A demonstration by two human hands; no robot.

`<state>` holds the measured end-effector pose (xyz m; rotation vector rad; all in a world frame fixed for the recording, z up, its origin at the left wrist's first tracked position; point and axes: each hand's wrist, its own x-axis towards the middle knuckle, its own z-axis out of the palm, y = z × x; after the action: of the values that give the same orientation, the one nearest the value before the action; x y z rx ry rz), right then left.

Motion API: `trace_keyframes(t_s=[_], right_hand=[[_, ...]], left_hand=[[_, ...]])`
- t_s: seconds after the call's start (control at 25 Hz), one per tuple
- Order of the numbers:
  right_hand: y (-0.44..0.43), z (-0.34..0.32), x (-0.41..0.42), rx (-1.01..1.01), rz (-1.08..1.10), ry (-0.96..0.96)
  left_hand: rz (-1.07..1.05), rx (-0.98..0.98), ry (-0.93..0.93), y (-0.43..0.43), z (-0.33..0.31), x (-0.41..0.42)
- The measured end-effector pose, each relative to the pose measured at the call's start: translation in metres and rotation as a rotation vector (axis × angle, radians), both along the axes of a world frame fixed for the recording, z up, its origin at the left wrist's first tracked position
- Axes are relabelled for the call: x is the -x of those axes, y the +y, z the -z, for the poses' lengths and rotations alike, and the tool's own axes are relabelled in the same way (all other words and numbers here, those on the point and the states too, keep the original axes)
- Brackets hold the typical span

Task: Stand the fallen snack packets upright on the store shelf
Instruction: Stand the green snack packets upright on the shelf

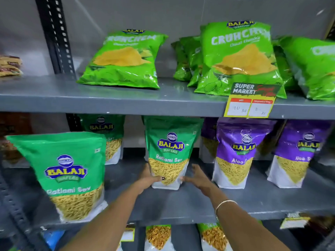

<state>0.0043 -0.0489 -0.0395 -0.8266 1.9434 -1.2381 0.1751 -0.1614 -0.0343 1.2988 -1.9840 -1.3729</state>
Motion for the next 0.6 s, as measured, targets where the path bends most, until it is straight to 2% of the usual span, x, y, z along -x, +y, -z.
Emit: trace_keyframes(t_s=[0.2,0.32,0.6], right_hand=[[-0.01,0.007,-0.001,0.088,-0.219,-0.155],[0.003,0.001,-0.011,0.132,-0.17,-0.128],[0.044,0.004,-0.032,0.094,-0.132,-0.007]], left_hand=[[-0.168,0.043,-0.05,0.006,0.011,0.008],[-0.174,0.049,-0.084,0.016,0.012,-0.002],[-0.083,0.149,-0.201,0.059,0.0,-0.036]])
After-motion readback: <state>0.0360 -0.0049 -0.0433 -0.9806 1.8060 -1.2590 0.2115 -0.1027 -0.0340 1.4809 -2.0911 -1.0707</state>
